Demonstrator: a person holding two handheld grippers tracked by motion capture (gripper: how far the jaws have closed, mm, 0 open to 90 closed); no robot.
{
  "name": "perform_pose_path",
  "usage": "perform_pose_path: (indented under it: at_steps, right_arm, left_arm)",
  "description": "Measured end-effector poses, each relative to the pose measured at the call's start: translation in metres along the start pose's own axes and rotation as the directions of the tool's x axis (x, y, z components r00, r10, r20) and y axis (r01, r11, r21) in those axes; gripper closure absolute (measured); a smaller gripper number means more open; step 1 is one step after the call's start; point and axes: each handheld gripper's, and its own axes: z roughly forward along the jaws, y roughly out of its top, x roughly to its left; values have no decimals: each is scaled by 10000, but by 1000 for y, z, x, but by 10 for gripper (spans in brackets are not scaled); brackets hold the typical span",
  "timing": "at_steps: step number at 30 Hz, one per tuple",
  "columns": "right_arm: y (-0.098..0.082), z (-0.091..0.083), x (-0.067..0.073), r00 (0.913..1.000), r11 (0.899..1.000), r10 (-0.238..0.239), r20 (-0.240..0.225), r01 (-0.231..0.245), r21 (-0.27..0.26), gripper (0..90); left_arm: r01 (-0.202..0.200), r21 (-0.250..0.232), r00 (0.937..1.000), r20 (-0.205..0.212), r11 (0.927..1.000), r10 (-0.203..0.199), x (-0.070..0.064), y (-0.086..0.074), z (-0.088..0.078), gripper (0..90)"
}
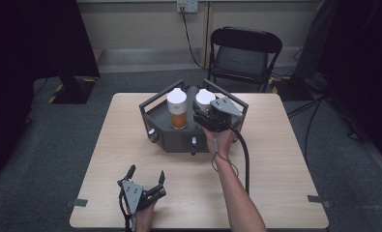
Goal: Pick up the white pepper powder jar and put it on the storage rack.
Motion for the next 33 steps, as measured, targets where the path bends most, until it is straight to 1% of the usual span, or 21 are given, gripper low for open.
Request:
perform_pose_path:
  at_steps: [5, 7, 11, 13, 15, 19, 23, 26, 28, 33]
  right_arm:
    - [0, 0, 1, 10000, 10000, 75, 52, -75, -13, 294]
    - [-3, 0, 2, 9999, 9999, 82, 103, -80, -107, 248]
    - [-9, -2, 3, 9992, 9986, 368, 185, -360, -385, 139]
    - [-10, -2, 3, 9993, 9988, 313, 227, -304, -392, 96]
    - [-10, -3, 5, 9991, 9989, 216, 369, -200, -428, 54]
    - [-13, -4, 7, 9988, 9982, 145, 459, -118, -584, 3]
    - [-16, -7, 9, 9988, 9972, 43, 493, -6, -753, 0]
    - [-17, -9, 8, 9996, 9973, 56, 280, -35, -738, 0]
    - [-19, -10, 9, 9994, 9965, 2, 335, 25, -830, 0]
    - [-22, -16, 8, 9992, 9955, 37, 406, 1, -944, 0]
  left_arm:
    - [0, -1, 10000, 0, 10000, 0, 0, 0, 0, 6]
    - [-1, -1, 10000, 0, 10000, 1, 0, 0, 0, 6]
    - [1, -2, 10000, 0, 10000, -1, 0, 0, 0, 6]
    - [0, 0, 10000, 1, 10000, 0, 0, 0, 0, 6]
    - [2, -1, 10000, -1, 10000, -2, 0, 0, 0, 6]
    - [0, -1, 10000, 0, 10000, 0, 0, 0, 0, 6]
    - [1, 0, 10000, 1, 10000, -1, 0, 0, 0, 6]
    - [0, 0, 10000, 0, 10000, 0, 0, 0, 0, 6]
    - [-2, 0, 10000, 1, 10000, 2, 0, 0, 0, 6]
    - [0, -1, 10000, -12, 10000, 0, 0, 0, 0, 7]
